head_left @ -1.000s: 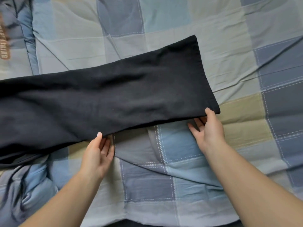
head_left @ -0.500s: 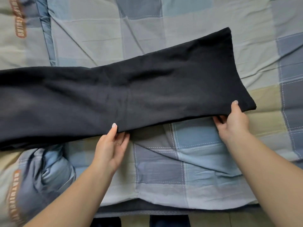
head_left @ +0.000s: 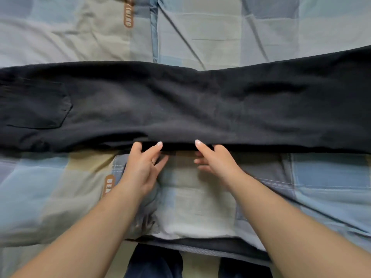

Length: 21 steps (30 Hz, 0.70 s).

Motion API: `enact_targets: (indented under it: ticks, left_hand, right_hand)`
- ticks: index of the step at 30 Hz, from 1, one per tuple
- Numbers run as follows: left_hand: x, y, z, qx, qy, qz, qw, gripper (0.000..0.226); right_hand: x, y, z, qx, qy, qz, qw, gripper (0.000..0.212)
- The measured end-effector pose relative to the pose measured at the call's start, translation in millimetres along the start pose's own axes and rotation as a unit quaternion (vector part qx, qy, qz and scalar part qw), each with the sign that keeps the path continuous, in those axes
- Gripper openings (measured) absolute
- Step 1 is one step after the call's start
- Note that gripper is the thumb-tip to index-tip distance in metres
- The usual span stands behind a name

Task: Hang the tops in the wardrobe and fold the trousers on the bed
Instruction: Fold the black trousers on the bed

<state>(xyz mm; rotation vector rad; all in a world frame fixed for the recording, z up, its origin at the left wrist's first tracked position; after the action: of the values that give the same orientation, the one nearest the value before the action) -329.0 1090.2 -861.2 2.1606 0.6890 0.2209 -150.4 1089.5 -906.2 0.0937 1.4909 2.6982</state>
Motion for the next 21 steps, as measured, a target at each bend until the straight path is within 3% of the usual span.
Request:
enact_targets:
  ticks: [3, 6, 10, 15, 18, 21]
  left_hand:
    - [-35.9, -2.6, -23.4, 0.036, -0.070, 0.030, 0.996, 0.025]
    - [-73.9, -6.0, -40.3, 0.027, -0.095, 0.060, 0.993, 0.028]
    - [-145.9, -21.2, -65.5, -0.015, -0.064, 0.015, 0.998, 0.024]
    - [-242.9, -55.9, -92.4, -0.062, 0.009, -0.069, 0.996, 0.017]
    - [-281.3, -77.8, -107.9, -0.070, 0.065, -0.105, 0.990, 0.011]
    - [-304.4, -97.8, -125.2, -0.057, 0.109, -0.118, 0.985, 0.010]
  right_hand:
    - [82.8, 7.7, 19.2, -0.061, 0.109, 0.066, 0.990, 0.017]
    - [146.8, 14.9, 31.1, -0.104, 0.183, 0.087, 0.974, 0.032]
    - [210.9, 21.8, 36.7, -0.119, 0.255, 0.092, 0.955, 0.040]
    - [288.0, 37.6, 21.0, 0.015, 0.052, 0.113, 0.992, 0.021]
    - [306.1, 47.0, 11.1, 0.076, -0.099, 0.057, 0.991, 0.032]
    - [305.0, 65.4, -16.5, 0.089, -0.098, 0.001, 0.991, 0.032]
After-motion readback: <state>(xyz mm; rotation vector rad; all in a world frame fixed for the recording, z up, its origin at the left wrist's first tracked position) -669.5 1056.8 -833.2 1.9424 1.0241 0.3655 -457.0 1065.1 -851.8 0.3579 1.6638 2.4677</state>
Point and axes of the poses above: each hand's wrist, its own y-axis away from the middle knuckle, its own x-axis out of the palm, z = x × y, the point moved 7 cm from there along -y, towards the middle knuckle, and after that the axes turned 9 degrees about -z, right-handed, at the moved point
